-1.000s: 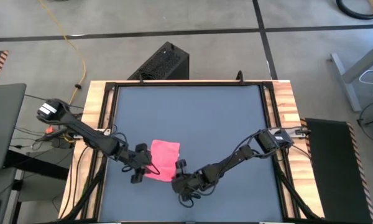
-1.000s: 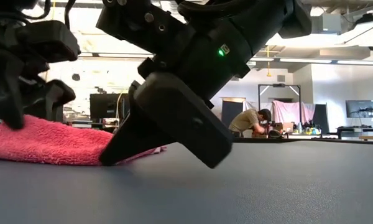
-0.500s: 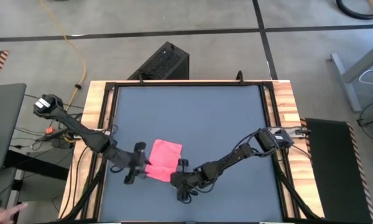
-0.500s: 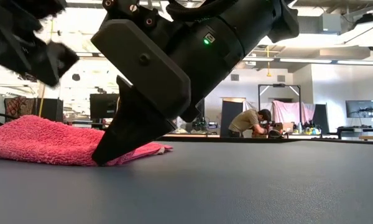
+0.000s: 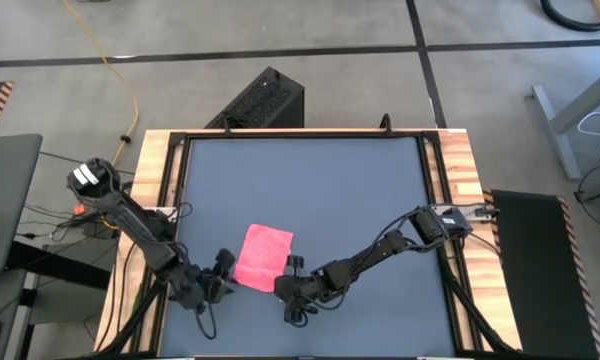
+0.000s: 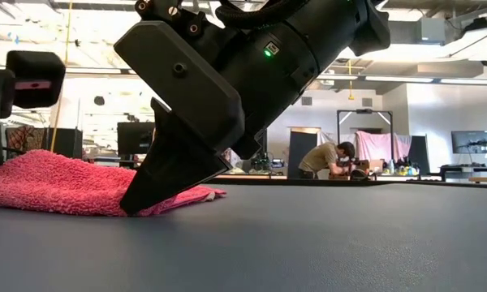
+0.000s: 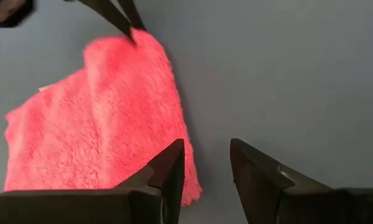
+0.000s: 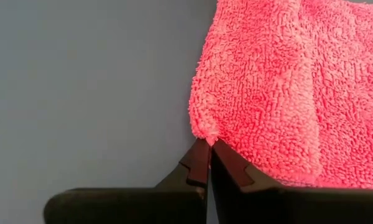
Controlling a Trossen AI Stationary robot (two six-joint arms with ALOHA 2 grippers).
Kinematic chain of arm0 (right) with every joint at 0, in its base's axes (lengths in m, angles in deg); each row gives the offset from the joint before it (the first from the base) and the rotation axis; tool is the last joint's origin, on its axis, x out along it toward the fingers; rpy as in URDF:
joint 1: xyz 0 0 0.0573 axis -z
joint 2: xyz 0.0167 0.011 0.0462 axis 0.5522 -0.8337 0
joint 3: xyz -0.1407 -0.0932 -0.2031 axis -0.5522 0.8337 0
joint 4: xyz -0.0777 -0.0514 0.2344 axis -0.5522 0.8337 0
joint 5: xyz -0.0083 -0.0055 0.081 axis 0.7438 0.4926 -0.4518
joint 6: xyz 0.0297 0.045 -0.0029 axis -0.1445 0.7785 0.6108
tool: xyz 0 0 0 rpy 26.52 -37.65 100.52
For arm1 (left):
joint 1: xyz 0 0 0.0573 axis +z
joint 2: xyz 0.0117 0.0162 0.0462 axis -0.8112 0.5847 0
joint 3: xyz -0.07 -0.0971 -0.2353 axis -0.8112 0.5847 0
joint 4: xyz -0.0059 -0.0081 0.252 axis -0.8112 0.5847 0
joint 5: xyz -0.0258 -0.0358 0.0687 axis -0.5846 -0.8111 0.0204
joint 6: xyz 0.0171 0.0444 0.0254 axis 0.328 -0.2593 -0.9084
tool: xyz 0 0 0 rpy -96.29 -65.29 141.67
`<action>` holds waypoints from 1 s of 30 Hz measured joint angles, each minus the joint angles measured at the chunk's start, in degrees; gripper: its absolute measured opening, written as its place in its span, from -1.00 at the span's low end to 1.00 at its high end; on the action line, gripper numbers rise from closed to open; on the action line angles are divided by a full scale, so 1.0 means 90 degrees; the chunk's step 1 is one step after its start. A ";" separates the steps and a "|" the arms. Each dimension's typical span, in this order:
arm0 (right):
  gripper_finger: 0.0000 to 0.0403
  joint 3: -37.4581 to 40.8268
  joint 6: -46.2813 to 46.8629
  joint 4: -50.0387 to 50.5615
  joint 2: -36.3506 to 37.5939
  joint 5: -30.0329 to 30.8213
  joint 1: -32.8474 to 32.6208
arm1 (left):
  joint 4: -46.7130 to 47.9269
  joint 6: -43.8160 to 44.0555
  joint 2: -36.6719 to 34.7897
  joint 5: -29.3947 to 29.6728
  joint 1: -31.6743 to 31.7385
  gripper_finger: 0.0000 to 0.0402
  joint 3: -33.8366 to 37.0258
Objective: Roll towel
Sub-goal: Roll the pink microfiber towel
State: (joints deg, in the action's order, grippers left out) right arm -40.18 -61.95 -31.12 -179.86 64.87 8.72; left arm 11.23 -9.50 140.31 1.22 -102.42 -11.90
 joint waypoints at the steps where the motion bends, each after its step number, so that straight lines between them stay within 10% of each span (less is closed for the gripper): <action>1: -0.85 0.0000 0.0018 0.0000 0.0000 0.0000 0.0000 | 0.0077 -0.0115 0.0076 0.0001 -0.0011 -0.40 -0.0011; 17: -0.86 0.0000 0.0301 -0.0029 -0.0010 -0.0005 -0.0005 | 0.0253 -0.1308 0.0580 0.1358 -0.0064 -0.29 -0.0028; 30: -0.86 0.0007 0.1182 -0.0133 -0.0019 -0.0024 -0.0024 | 0.0098 -0.1321 0.0573 0.0488 0.0505 -0.40 0.0091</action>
State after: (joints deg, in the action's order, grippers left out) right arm -40.11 -51.31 -32.31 -180.03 64.66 8.50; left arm 12.11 -21.39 145.47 5.61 -97.87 -11.08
